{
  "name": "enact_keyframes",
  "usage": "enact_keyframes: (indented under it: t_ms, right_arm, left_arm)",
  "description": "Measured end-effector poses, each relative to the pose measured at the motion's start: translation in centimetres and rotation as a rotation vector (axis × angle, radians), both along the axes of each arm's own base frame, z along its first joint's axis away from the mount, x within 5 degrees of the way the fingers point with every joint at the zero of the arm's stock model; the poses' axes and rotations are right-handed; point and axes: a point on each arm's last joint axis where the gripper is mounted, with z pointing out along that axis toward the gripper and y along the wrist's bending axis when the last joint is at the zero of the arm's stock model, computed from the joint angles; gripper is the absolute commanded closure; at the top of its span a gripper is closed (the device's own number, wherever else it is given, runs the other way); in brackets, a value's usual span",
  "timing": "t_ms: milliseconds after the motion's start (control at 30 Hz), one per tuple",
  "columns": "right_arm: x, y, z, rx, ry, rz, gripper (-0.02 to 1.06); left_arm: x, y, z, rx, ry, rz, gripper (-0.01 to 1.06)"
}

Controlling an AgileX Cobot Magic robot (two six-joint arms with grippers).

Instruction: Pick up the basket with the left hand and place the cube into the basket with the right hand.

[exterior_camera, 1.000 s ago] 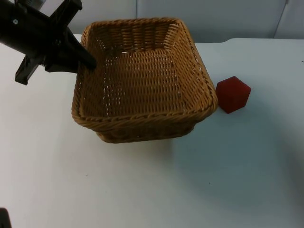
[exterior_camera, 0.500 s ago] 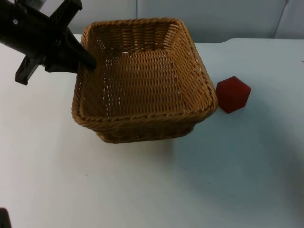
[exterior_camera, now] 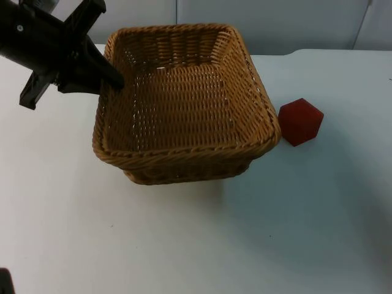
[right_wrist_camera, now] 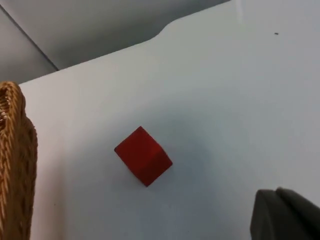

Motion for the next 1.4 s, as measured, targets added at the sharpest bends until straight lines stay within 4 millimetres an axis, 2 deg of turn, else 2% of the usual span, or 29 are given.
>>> enact_keyframes:
  t_ms: [400, 633, 733, 833, 1000, 1100, 1133, 1167, 1200, 1267, 1333, 1367, 1400]
  right_arm:
    - [-0.7, 0.7, -0.8, 0.070, 0.115, 0.039, 1.05]
    - [-1.4, 0.8, -1.5, -0.041, 0.206, 0.145, 1.05]
    - [-2.4, 1.1, -2.3, -0.151, 0.321, 0.311, 1.05]
    - [-2.7, 1.1, -2.5, -0.188, 0.356, 0.370, 1.05]
    - [-1.6, 0.9, -1.9, -0.261, 0.463, 0.457, 1.05]
    - [0.9, 0.8, -1.2, -0.224, 0.592, 0.463, 1.04]
    - [1.7, 0.8, -0.9, -0.211, 0.616, 0.459, 1.02]
    - [1.7, 0.8, -0.9, -0.211, 0.616, 0.459, 0.97]
    - [2.8, 0.9, -0.3, -0.202, 0.635, 0.458, 0.97]
    - [4.6, 1.4, 0.3, -0.205, 0.660, 0.478, 0.83]
    - [6.6, 2.7, 1.2, -0.250, 0.680, 0.530, 0.62]
    - [6.6, 2.7, 1.2, -0.250, 0.680, 0.530, 0.53]
    - [7.0, 3.1, 1.4, -0.265, 0.681, 0.541, 0.53]
  left_arm:
    - [0.0, 0.0, 0.0, 0.000, 0.000, 0.000, 1.05]
    - [0.0, 0.0, 0.0, 0.000, 0.000, 0.000, 1.05]
    - [0.0, 0.0, 0.0, 0.000, 0.000, 0.000, 1.05]
    - [0.0, 0.0, 0.0, 0.000, 0.000, 0.000, 1.05]
    - [0.0, 0.0, 0.0, 0.000, 0.000, 0.000, 1.05]
    - [0.0, 0.0, 0.0, 0.000, 0.000, 0.000, 1.05]
    - [0.0, 0.0, 0.0, 0.000, 0.000, 0.000, 1.05]
    - [0.0, 0.0, 0.0, 0.000, 0.000, 0.000, 1.05]
    - [0.0, 0.0, 0.0, 0.000, 0.000, 0.000, 1.05]
    - [0.0, 0.0, 0.0, 0.000, 0.000, 0.000, 1.05]
    - [0.0, 0.0, 0.0, 0.000, 0.000, 0.000, 1.05]
    - [0.0, 0.0, 0.0, 0.000, 0.000, 0.000, 1.05]
    - [0.0, 0.0, 0.0, 0.000, 0.000, 0.000, 1.05]
